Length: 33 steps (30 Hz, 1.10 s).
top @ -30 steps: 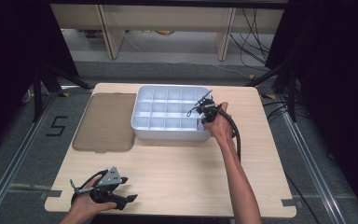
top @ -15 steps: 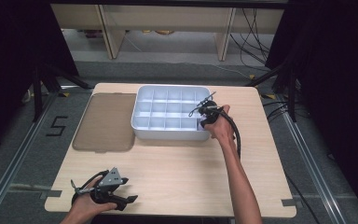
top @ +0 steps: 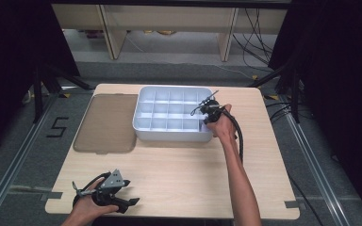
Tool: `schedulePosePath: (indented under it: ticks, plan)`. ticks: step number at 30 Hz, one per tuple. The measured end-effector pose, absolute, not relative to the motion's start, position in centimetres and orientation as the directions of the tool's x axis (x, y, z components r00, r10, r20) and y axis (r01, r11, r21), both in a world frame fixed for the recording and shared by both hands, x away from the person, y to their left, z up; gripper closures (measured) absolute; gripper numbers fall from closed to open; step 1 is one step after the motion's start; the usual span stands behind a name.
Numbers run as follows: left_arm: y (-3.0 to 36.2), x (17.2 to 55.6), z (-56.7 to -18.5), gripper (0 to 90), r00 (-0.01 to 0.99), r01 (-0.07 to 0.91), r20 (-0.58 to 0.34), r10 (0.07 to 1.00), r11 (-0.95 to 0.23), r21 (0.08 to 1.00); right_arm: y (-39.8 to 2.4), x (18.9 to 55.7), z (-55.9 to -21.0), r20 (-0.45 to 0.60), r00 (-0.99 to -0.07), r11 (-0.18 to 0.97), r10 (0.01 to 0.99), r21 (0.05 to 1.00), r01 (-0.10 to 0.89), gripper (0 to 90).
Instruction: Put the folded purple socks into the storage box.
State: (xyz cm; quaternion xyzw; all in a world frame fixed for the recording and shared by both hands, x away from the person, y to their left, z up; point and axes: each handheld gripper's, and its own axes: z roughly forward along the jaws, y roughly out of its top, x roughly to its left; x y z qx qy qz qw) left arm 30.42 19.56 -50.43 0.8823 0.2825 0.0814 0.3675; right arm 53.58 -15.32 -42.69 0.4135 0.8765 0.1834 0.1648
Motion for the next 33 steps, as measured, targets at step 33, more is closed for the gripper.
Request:
schedulePosePath:
  ticks: [33]
  plan:
    - [19.4,30.3,-50.4,26.2,0.824,0.441,-0.073,0.562,-0.555,0.705,-16.7,53.1,-41.2,-0.109,-0.583,0.542,0.805,0.537,0.647,66.6]
